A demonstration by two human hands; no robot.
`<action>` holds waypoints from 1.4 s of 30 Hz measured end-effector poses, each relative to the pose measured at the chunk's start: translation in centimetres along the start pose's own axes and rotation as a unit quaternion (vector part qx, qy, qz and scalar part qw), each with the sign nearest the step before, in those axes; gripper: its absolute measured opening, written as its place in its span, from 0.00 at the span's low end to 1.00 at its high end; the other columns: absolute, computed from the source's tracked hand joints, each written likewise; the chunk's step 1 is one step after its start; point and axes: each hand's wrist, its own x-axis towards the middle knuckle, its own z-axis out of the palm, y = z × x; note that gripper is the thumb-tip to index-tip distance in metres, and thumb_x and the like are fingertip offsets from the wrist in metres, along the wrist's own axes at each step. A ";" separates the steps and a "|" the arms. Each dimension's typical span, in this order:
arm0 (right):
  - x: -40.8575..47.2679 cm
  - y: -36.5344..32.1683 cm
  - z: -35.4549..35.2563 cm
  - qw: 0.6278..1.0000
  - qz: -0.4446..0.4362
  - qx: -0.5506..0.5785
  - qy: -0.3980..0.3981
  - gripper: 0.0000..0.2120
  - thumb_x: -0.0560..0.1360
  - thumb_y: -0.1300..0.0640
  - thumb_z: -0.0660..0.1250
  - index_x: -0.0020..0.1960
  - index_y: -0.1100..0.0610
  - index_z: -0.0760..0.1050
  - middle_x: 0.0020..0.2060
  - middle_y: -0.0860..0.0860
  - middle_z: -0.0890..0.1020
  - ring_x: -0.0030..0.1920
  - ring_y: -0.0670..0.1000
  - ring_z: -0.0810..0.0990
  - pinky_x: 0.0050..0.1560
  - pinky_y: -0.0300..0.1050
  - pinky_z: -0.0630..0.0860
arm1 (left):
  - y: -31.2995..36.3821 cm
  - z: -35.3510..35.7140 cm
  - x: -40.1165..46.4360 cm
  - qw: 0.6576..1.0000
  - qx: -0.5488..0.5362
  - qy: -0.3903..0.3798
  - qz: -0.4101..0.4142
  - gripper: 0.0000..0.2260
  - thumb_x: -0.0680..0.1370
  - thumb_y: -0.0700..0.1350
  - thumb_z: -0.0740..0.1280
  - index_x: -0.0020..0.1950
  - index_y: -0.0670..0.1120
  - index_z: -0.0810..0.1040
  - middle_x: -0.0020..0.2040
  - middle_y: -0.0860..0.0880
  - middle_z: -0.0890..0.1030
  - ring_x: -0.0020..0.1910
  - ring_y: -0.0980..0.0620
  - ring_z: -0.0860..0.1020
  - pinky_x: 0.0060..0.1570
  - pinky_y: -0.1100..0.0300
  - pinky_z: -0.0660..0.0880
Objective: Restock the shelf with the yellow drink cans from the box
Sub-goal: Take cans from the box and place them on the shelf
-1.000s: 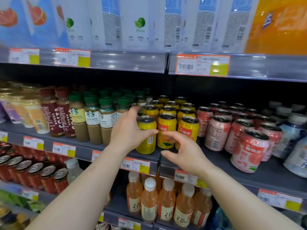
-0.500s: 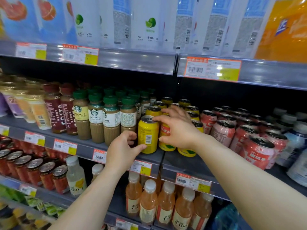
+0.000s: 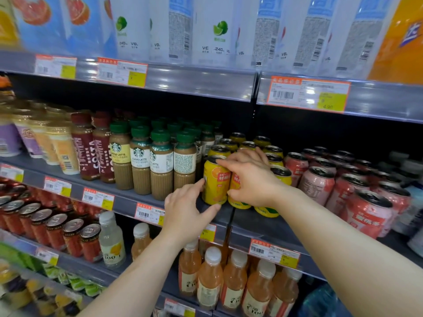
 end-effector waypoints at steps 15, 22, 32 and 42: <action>-0.1 -0.5 -1.1 0.995 0.004 0.090 -0.038 0.41 0.68 0.62 0.66 0.76 0.45 0.54 0.73 0.48 0.66 0.77 0.49 0.52 0.76 0.55 0.39 | -0.1 0.7 -0.9 0.995 0.090 -0.023 0.045 0.36 0.73 0.69 0.51 0.76 0.53 0.60 0.74 0.54 0.66 0.72 0.53 0.63 0.68 0.50 0.58; 0.1 -0.5 -1.6 0.994 0.004 0.102 -0.044 0.42 0.68 0.62 0.66 0.76 0.44 0.52 0.73 0.48 0.66 0.76 0.49 0.57 0.76 0.55 0.41 | 0.3 0.1 -0.8 0.998 0.014 -0.008 0.055 0.35 0.72 0.66 0.56 0.76 0.53 0.59 0.71 0.54 0.70 0.69 0.53 0.65 0.67 0.53 0.60; -0.3 -0.7 -2.2 0.989 0.032 0.143 -0.034 0.42 0.68 0.64 0.65 0.76 0.42 0.53 0.76 0.48 0.60 0.77 0.51 0.49 0.76 0.54 0.43 | -0.2 -0.5 -0.6 0.998 0.013 -0.042 0.041 0.40 0.72 0.65 0.60 0.78 0.53 0.49 0.75 0.54 0.64 0.72 0.52 0.61 0.70 0.49 0.58; -5.5 3.5 -1.6 0.973 0.173 0.150 0.035 0.35 0.69 0.61 0.67 0.73 0.44 0.63 0.73 0.50 0.65 0.75 0.54 0.57 0.74 0.54 0.56 | -0.5 0.3 -1.6 0.993 0.046 -0.087 0.065 0.38 0.72 0.68 0.53 0.78 0.57 0.44 0.78 0.60 0.46 0.77 0.56 0.48 0.75 0.50 0.44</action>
